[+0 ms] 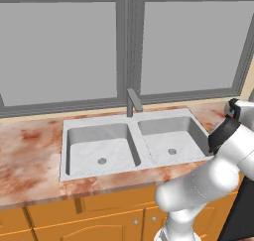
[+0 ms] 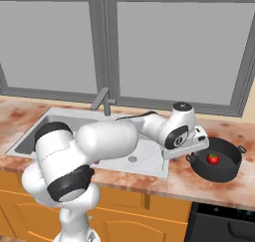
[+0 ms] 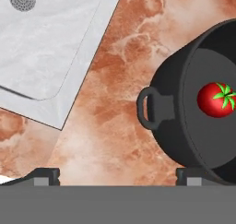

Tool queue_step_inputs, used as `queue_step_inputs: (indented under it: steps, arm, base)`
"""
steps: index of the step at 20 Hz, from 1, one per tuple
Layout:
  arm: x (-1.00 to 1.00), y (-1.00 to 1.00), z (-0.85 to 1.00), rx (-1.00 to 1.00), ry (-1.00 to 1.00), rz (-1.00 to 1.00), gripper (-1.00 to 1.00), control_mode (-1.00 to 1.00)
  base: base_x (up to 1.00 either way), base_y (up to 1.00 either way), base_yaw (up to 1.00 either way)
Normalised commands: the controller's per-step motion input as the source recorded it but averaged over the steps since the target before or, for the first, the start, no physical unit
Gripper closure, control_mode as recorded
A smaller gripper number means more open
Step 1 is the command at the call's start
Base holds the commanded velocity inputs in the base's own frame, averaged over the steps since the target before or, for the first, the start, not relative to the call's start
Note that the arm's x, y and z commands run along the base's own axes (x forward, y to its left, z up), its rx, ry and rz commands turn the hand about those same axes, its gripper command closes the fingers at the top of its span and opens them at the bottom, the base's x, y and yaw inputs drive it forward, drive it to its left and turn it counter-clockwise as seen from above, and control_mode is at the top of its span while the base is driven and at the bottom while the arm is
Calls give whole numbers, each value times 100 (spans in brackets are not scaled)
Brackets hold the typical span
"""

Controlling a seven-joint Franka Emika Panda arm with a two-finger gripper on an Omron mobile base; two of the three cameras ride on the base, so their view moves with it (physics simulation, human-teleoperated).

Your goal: Dump the tomato from the pot into the sink. Then turn on the water and wash the tomato. Then turn off the water and put the tomato back in the pot.

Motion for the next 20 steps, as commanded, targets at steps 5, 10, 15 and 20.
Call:
queue_step_inputs:
  steps: [5, 10, 15, 20]
  arm:
    - [28, -7, -11, 0, 6, 3, -100, -100]
    - [28, -7, -14, 0, 6, 1, -100, -100]
    - [24, -15, -21, 0, 4, 1, -100, -100]
    - [27, -28, -17, 0, 2, 3, -100, -100]
  base:
    - [0, 0, 0]
    - [0, 0, 0]
    - [0, 0, 0]
    - [0, 0, 0]
